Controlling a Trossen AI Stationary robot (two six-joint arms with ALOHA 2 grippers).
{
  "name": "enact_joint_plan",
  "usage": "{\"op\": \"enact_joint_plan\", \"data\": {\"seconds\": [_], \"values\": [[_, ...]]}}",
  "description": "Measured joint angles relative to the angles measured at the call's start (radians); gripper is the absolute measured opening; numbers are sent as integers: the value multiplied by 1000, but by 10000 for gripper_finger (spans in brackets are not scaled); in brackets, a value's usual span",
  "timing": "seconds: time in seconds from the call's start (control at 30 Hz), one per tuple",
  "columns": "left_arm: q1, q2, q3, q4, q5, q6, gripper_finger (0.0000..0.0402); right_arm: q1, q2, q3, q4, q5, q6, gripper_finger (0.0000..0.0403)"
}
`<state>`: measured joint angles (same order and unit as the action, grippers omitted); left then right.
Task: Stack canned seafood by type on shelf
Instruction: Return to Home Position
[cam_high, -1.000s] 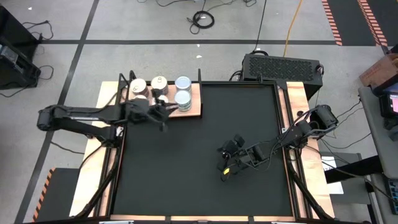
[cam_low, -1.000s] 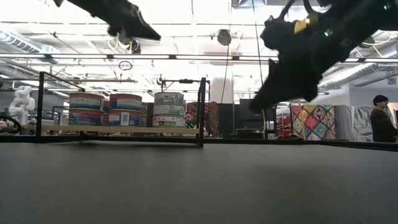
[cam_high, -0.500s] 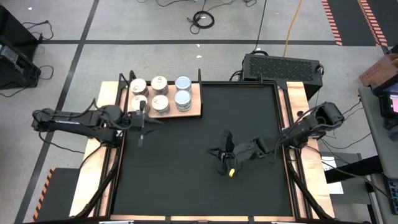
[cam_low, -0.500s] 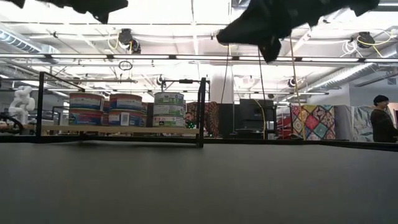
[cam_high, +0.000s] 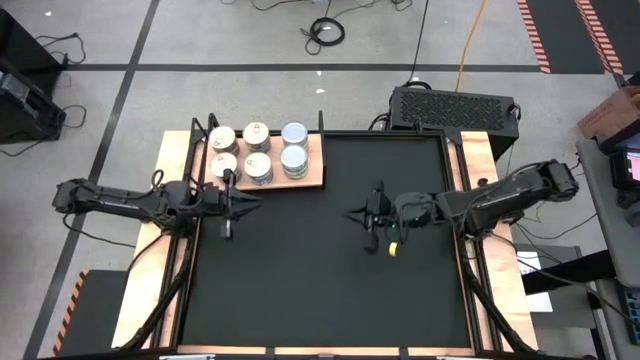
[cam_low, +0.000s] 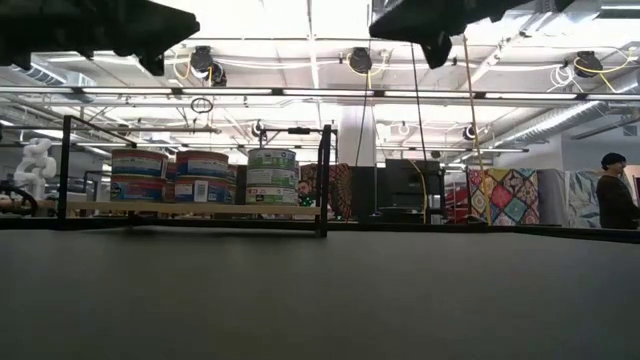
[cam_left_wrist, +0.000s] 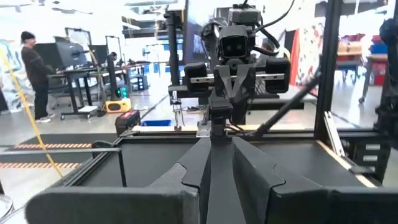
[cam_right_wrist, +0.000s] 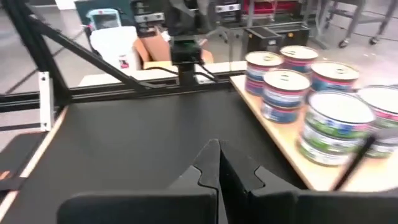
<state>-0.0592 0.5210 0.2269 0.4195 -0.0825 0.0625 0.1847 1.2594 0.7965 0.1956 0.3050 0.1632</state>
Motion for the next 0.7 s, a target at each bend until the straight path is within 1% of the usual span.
{"op": "enact_joint_plan", "data": {"seconds": [0.1, 0.17, 0.27, 0.33, 0.47, 0.57, 0.7], "values": [[13, -1, 0, -3, 7, -39, 67, -26, -41, -1, -79, 0, 0, 0], [17, -8, 0, -19, 23, -55, 67, -37, -61, -13, -98, -1, -1, 0], [21, -44, 0, -76, 25, -57, 67, -51, -105, -66, -94, -2, 4, 0], [21, -86, -1, -125, -5, -71, 67, -64, -151, -125, -85, 1, 25, 0], [21, -196, -1, -197, -22, -93, 67, -94, -275, -293, 74, 2, 67, 0], [21, -273, -29, -193, -28, -110, 67, -116, -369, -424, 225, -16, 84, 0], [21, -358, -77, -198, -89, -147, 67, -133, -472, -569, 380, -26, 108, 0]]}}
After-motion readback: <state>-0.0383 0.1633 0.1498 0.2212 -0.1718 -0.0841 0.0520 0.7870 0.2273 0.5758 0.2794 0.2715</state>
